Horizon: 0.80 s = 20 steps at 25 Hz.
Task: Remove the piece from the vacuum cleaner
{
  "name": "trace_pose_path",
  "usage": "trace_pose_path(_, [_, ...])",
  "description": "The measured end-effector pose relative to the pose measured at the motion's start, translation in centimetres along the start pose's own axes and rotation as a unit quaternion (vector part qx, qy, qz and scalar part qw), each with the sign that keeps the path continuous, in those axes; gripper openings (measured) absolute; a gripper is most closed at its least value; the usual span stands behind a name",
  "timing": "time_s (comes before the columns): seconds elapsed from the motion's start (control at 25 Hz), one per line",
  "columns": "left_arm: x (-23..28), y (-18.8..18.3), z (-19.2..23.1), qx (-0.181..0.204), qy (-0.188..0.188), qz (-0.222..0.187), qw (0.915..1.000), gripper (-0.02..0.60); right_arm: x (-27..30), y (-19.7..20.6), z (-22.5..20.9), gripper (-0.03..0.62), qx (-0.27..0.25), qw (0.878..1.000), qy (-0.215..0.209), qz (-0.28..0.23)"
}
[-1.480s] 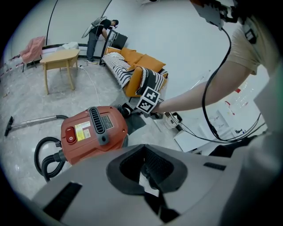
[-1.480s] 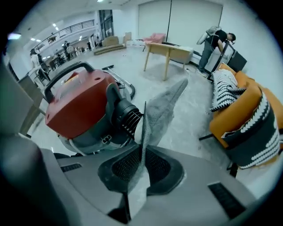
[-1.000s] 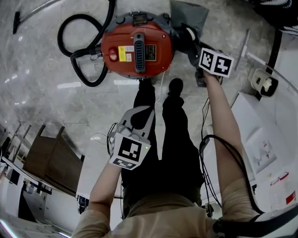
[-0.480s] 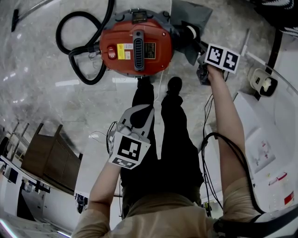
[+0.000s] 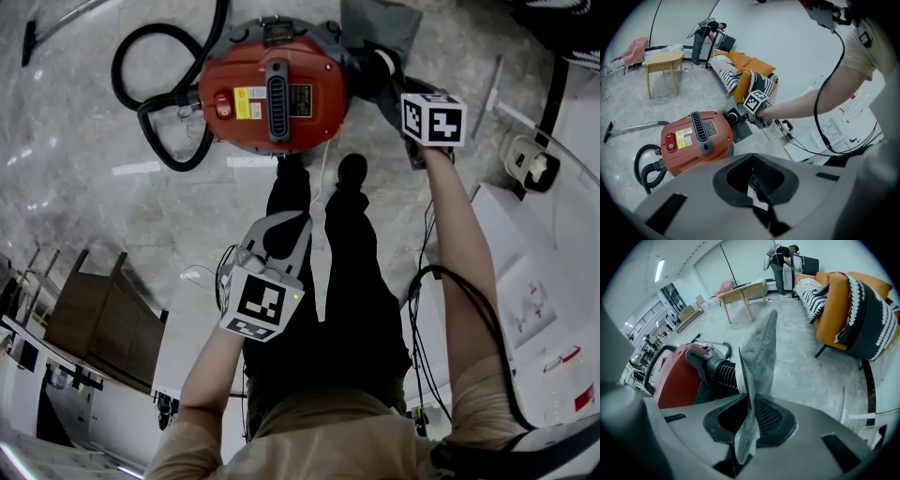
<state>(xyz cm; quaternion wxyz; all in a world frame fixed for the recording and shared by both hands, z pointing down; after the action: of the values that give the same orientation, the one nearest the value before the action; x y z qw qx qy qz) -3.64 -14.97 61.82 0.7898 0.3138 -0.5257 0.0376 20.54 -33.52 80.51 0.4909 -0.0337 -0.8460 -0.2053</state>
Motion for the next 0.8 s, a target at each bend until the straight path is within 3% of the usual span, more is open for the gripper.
trace_pose_path(0.12, [-0.1,0.2,0.3,-0.001,-0.004,0.003,1.0,-0.005,0.1,0.0,0.1,0.048,-0.023,1.0,0.008,0.007])
trace_pose_path(0.36, [-0.2,0.3,0.2,0.0,-0.004,-0.001,1.0,-0.005,0.3,-0.1,0.0,0.046,-0.132,0.989,0.051,0.048])
trace_pose_path(0.56, [-0.2,0.7,0.0,-0.005,-0.002,0.002,1.0,-0.005,-0.9,-0.3,-2.3,0.031,-0.112,0.988,0.093,0.056])
trace_pose_path(0.8, [0.4,0.9,-0.5,-0.004,0.003,0.004,1.0,-0.005,-1.7,0.5,-2.4,0.031,-0.109,0.991,0.066,0.045])
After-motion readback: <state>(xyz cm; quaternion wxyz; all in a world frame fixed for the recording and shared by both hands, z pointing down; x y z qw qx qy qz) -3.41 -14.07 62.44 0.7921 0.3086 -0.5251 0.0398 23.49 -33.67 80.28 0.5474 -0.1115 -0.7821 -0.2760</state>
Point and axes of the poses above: the fingertips, and each gripper's own axes: x forward along the fingers, z to its left, y out of its underside, the point moved 8 cm from there along -x, backward along the fingers, and after that the axes turned 13 degrees about -y, right-handed, at the moved point
